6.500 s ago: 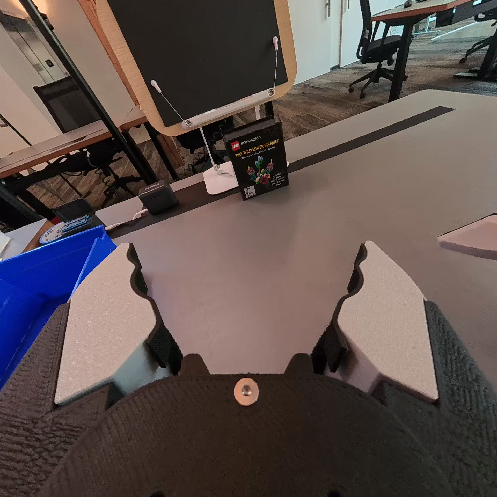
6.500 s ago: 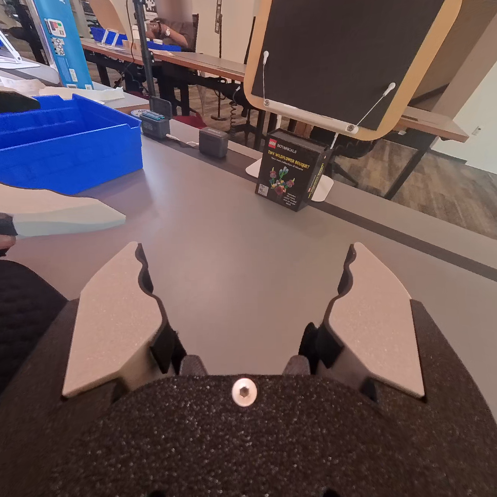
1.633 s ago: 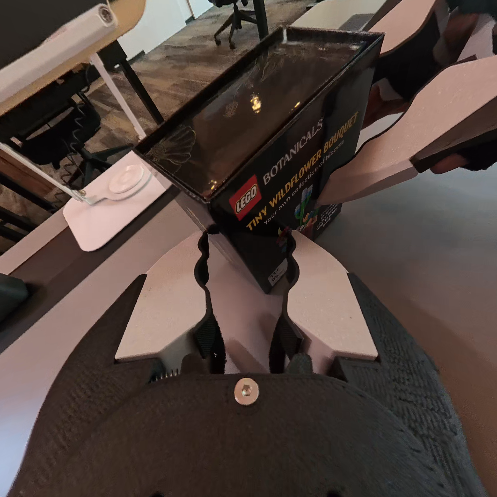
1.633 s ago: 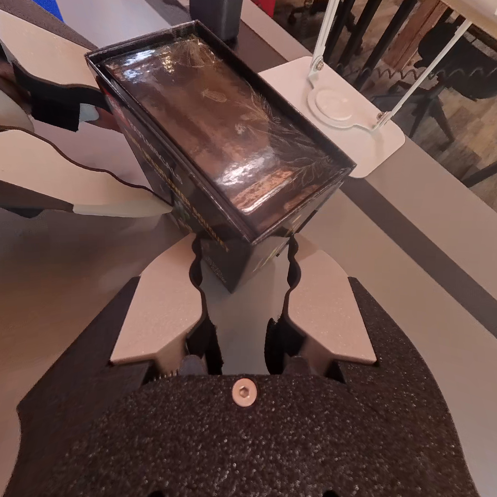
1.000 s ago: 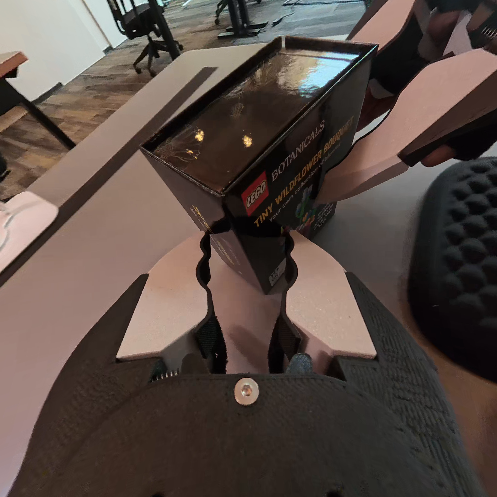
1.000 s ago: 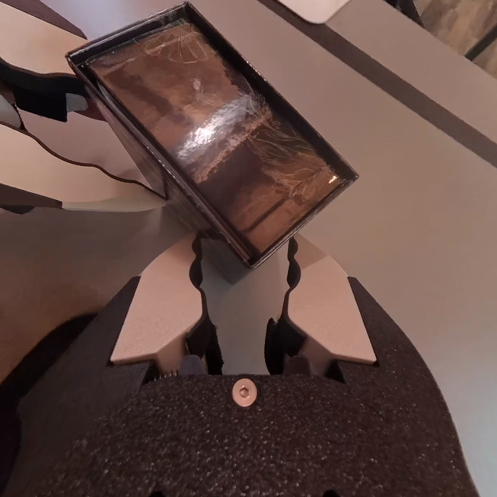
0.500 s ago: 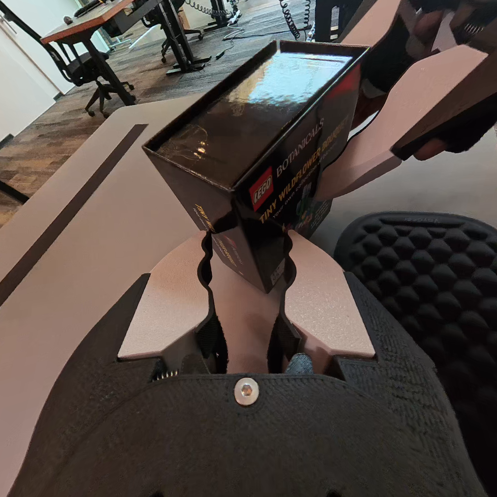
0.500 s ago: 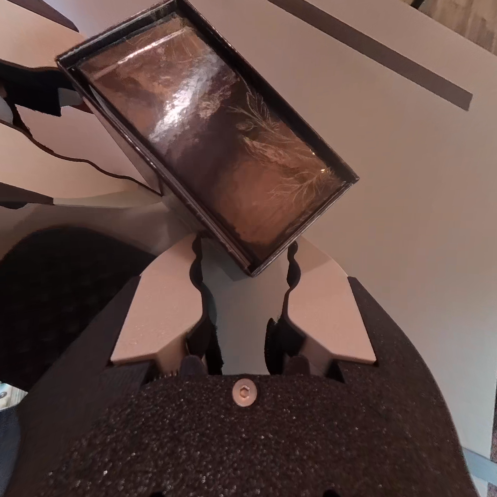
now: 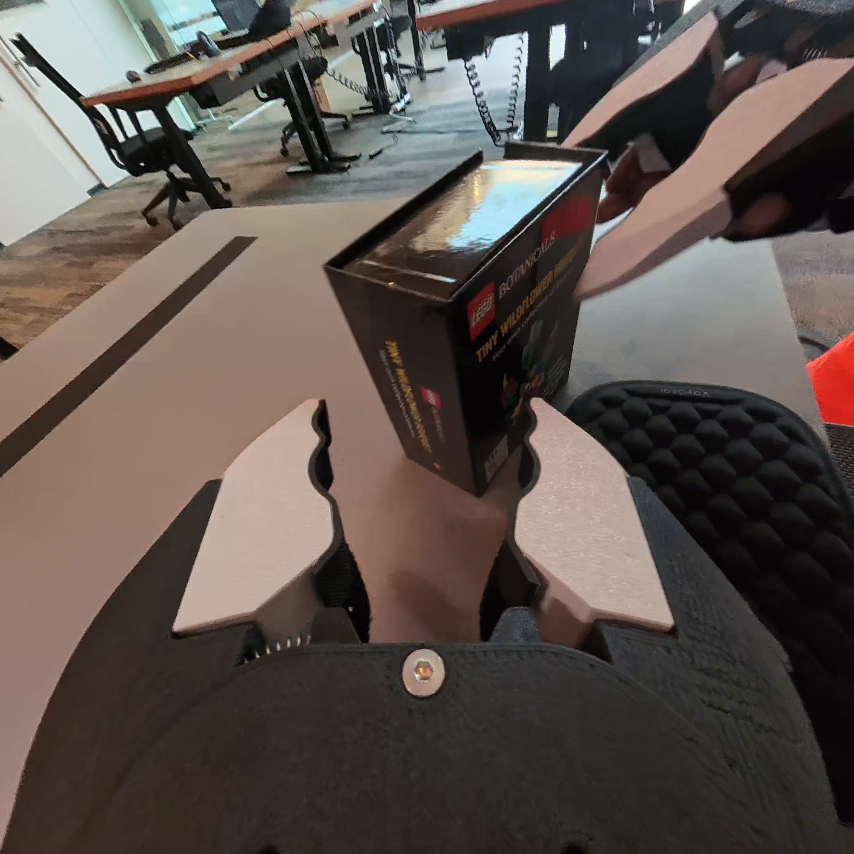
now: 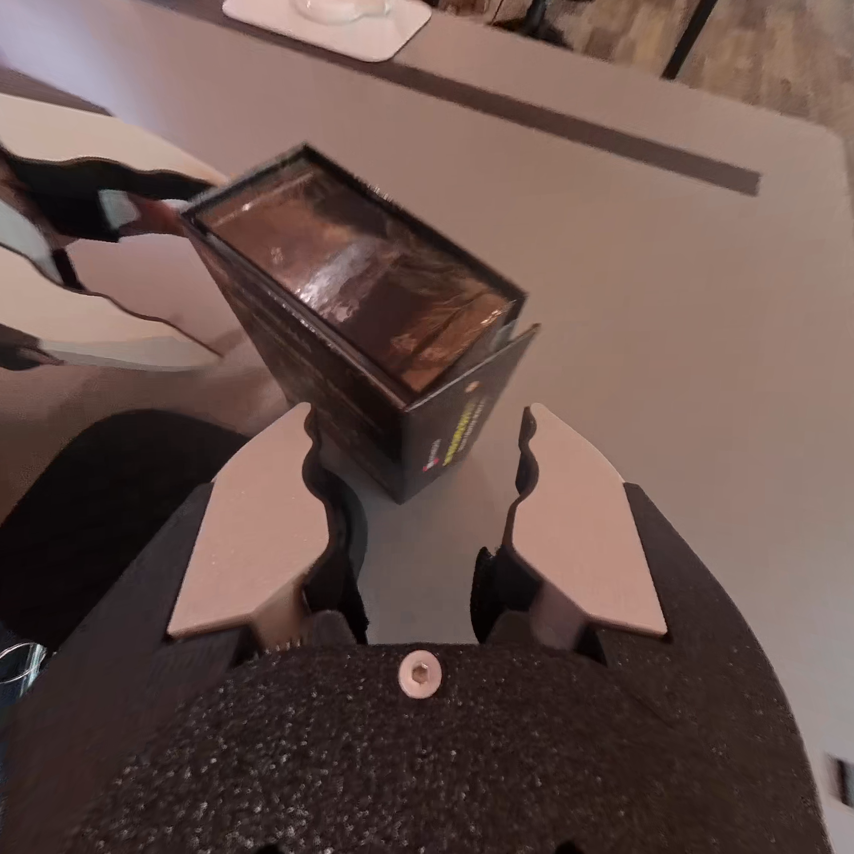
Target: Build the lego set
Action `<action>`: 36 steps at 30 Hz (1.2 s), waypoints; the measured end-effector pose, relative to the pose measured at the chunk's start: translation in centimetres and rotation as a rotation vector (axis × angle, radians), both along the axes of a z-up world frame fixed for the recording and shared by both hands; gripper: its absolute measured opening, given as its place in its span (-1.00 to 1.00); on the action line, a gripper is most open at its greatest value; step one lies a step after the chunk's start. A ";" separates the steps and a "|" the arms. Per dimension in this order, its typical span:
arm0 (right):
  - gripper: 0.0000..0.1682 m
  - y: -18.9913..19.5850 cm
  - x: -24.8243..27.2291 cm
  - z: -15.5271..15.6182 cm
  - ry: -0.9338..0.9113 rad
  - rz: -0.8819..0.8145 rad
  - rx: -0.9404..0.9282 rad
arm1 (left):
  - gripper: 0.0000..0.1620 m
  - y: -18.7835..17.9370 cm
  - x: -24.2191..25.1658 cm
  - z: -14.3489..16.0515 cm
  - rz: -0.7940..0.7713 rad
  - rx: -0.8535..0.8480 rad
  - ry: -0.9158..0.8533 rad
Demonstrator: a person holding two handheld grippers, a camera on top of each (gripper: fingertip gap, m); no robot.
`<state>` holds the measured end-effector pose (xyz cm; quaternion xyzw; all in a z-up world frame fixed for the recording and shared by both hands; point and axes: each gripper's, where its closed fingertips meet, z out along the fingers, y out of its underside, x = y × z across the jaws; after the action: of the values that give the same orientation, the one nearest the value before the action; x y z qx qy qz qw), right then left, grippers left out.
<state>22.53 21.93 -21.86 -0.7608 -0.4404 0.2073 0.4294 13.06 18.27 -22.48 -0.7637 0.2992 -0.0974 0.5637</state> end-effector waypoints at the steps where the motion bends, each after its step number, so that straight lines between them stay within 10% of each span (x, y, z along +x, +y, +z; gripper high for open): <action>1: 0.02 0.2 0.5 0.9 0.003 -0.016 0.022 | 0.00 -0.6 -0.8 0.5 0.009 0.009 -0.016; 9: 0.05 -0.6 0.1 9.0 0.103 -0.025 0.292 | 0.02 -7.9 -13.4 3.9 0.287 0.079 -0.089; 15: -0.18 -5.7 -5.8 17.0 0.581 0.163 0.466 | 0.02 -16.1 -25.1 6.0 0.587 0.054 -0.020; 24: -0.35 -9.4 -12.6 15.1 0.712 0.321 0.138 | -0.27 -29.3 -40.3 4.0 1.110 -0.004 0.107; 36: -0.41 -15.9 -18.6 13.6 0.645 0.525 0.046 | -0.91 -29.3 -43.0 -1.1 1.162 -0.128 -0.024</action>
<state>3.88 5.98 -8.25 -0.5090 -0.4669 0.5272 0.4949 -29.89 -11.03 -23.58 -0.8339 -0.1815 0.2013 0.4808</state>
